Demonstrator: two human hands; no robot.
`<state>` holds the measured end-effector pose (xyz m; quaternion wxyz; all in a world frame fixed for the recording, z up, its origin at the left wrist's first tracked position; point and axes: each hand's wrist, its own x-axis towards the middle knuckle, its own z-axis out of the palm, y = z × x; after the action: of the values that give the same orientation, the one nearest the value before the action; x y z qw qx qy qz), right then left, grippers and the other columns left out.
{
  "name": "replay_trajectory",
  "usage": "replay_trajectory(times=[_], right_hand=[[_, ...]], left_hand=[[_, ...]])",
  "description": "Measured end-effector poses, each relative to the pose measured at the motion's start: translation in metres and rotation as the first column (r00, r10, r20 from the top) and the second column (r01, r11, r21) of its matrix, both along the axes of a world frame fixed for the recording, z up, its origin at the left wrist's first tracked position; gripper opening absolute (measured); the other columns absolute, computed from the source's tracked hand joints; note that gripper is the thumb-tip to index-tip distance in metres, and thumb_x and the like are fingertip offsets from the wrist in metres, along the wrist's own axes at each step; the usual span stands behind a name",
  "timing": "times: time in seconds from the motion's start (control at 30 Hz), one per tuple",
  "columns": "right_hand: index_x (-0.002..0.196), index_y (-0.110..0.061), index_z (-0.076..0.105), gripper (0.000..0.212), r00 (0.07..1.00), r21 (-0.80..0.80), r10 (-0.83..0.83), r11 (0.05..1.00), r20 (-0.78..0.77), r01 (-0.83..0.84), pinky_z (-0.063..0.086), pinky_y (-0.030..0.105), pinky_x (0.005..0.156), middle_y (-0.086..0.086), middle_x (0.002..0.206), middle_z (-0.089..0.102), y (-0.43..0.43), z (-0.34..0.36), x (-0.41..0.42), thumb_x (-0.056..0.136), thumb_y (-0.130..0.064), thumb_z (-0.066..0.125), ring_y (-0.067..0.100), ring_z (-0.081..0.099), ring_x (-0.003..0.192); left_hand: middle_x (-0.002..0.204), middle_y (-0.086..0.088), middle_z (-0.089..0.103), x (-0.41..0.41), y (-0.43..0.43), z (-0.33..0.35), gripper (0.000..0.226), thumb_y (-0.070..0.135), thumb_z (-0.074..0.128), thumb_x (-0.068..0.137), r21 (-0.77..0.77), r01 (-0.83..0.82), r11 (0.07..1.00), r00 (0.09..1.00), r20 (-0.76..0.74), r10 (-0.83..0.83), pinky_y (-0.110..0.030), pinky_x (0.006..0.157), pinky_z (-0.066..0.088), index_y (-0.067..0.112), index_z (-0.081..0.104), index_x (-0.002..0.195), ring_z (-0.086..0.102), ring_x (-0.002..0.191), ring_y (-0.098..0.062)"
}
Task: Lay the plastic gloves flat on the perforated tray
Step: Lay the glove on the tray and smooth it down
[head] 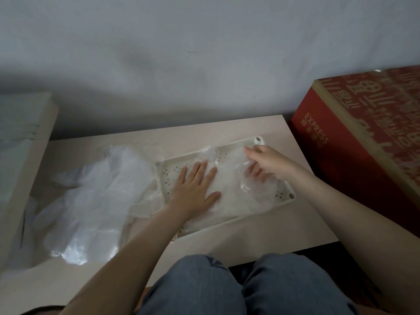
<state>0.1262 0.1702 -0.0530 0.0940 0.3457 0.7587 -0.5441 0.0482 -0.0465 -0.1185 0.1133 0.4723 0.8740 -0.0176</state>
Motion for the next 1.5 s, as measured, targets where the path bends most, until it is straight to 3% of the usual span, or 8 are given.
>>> replay_trajectory(times=[0.1,0.2,0.43,0.67,0.9,1.13,1.3,1.5], right_hand=[[0.092,-0.01,0.054,0.035,0.993,0.017,0.087,0.996,0.075,-0.089,0.042,0.025,0.039,0.011,0.079,0.066,0.004,0.003,0.005,0.091,-0.045,0.059,0.022,0.058,0.06],[0.084,-0.01,0.055,0.018,0.99,0.071,0.124,0.989,0.07,-0.129,0.042,0.024,0.039,0.008,0.07,0.063,0.009,0.004,0.009,0.091,-0.024,0.064,0.018,0.056,0.049],[0.082,-0.007,0.056,0.006,0.999,0.254,-0.031,0.966,-0.034,0.039,0.045,0.024,0.042,0.006,0.066,0.059,0.018,0.005,0.017,0.083,-0.005,0.061,0.018,0.053,0.052],[0.119,-0.007,0.05,0.042,0.958,0.707,0.283,0.687,-0.044,-0.17,0.04,0.034,0.09,0.006,0.109,0.05,0.014,-0.004,0.025,0.082,-0.014,0.067,0.023,0.044,0.106],[0.096,-0.024,0.054,0.038,0.82,0.325,0.526,0.753,0.224,-0.572,0.043,0.019,0.073,-0.008,0.096,0.053,-0.005,-0.004,0.04,0.071,-0.033,0.082,0.011,0.053,0.09],[0.133,-0.024,0.032,0.073,0.763,0.545,0.533,0.541,0.366,-0.64,0.031,0.03,0.098,-0.002,0.128,0.037,0.002,-0.006,0.053,0.075,-0.036,0.075,0.019,0.033,0.12],[0.133,-0.021,0.032,0.061,0.729,0.63,0.533,0.401,0.431,-0.665,0.032,0.031,0.096,0.001,0.13,0.035,0.006,-0.012,0.053,0.082,-0.019,0.065,0.023,0.033,0.122],[0.143,-0.014,0.037,0.071,0.812,0.739,0.576,0.505,0.096,-0.445,0.02,0.032,0.109,0.004,0.146,0.035,-0.02,0.009,0.046,0.073,-0.024,0.037,0.025,0.027,0.134]], left_hand=[[0.16,-0.003,-0.018,0.0,0.0,-0.001,0.096,0.073,-0.021,0.068,0.007,0.004,1.0,1.0,0.005,-0.004,-0.044,0.116,-0.012,0.028,-0.013,0.152,-0.017,0.147,-0.019],[0.16,-0.004,-0.018,0.0,0.0,-0.001,0.106,0.078,-0.032,0.06,0.015,0.016,1.0,1.0,-0.008,-0.016,-0.044,0.116,-0.011,0.028,-0.014,0.151,-0.017,0.147,-0.02],[0.16,-0.004,-0.017,0.001,0.001,-0.002,0.095,0.074,-0.017,0.069,-0.002,0.02,1.0,0.999,-0.041,-0.02,-0.045,0.117,-0.01,0.028,-0.013,0.152,-0.016,0.147,-0.021],[0.16,-0.004,-0.018,-0.001,0.003,-0.003,0.096,0.075,-0.016,0.068,-0.019,0.019,1.0,1.0,-0.015,-0.019,-0.045,0.116,-0.011,0.028,-0.013,0.152,-0.017,0.147,-0.02],[0.159,-0.004,-0.02,0.002,0.004,0.0,0.082,0.074,0.003,0.086,-0.037,0.002,0.999,1.0,-0.008,-0.002,-0.045,0.116,-0.011,0.027,-0.014,0.151,-0.018,0.146,-0.021],[0.159,-0.005,-0.021,0.004,0.004,0.0,0.08,0.072,0.005,0.089,-0.045,-0.001,0.999,1.0,-0.029,0.0,-0.046,0.119,-0.009,0.026,-0.016,0.151,-0.018,0.146,-0.022],[0.159,-0.005,-0.022,0.004,0.005,0.0,0.08,0.07,0.006,0.089,-0.046,-0.013,0.999,1.0,-0.023,0.012,-0.047,0.119,-0.008,0.026,-0.017,0.151,-0.019,0.146,-0.022],[0.158,-0.004,-0.023,0.005,0.004,-0.002,0.081,0.071,0.003,0.086,-0.033,-0.016,0.999,1.0,-0.018,0.015,-0.047,0.118,-0.008,0.027,-0.018,0.151,-0.02,0.146,-0.021]])
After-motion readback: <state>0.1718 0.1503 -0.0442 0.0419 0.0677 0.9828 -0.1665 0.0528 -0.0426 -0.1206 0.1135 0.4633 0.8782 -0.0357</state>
